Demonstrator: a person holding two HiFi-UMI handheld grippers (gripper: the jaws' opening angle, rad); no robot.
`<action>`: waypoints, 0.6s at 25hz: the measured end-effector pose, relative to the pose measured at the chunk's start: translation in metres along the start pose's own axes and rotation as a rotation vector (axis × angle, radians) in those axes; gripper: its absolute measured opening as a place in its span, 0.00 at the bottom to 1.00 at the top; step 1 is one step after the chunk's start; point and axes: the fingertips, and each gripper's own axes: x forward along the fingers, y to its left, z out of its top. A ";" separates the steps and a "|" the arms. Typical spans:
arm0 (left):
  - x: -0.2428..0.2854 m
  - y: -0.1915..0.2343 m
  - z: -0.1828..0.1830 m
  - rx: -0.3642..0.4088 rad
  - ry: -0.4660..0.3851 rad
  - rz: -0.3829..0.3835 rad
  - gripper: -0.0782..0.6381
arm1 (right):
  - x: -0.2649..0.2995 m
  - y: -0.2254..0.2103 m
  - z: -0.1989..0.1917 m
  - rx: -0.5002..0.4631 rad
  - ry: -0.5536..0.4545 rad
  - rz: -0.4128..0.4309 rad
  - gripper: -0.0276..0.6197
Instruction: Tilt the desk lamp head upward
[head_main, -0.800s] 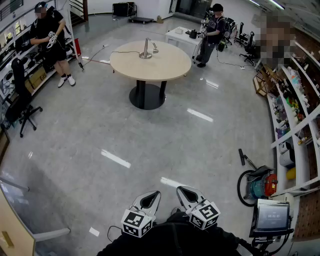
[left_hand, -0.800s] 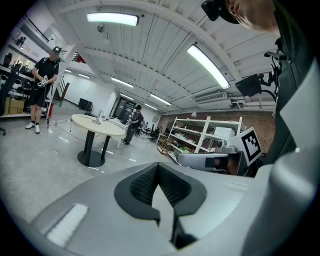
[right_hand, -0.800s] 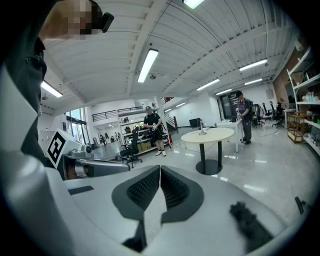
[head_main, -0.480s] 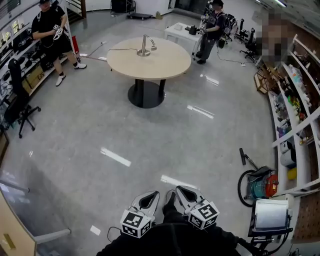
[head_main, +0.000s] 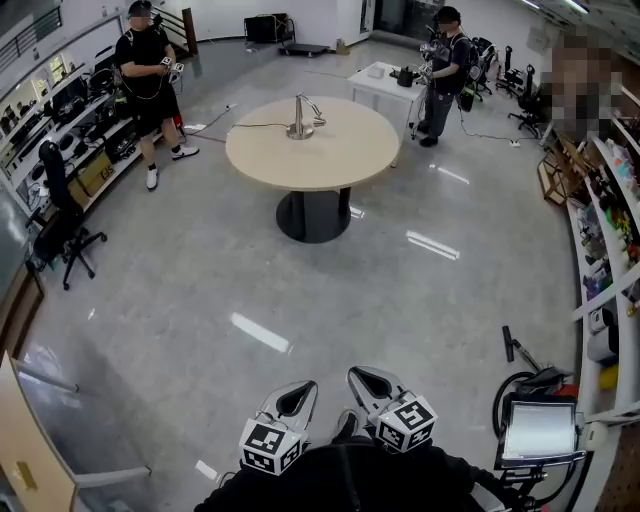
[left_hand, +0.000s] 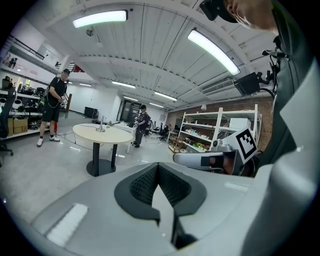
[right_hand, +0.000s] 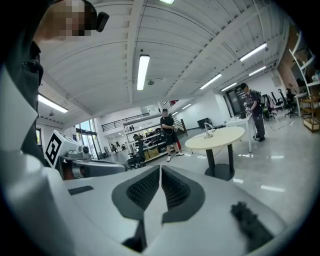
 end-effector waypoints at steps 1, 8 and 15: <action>0.008 0.001 0.004 0.001 0.001 0.009 0.12 | 0.003 -0.008 0.003 0.004 0.002 0.012 0.05; 0.059 0.004 0.026 0.007 0.025 0.035 0.12 | 0.012 -0.059 0.023 0.033 -0.004 0.049 0.05; 0.094 0.013 0.033 0.008 0.029 0.044 0.12 | 0.024 -0.095 0.030 0.039 -0.008 0.039 0.06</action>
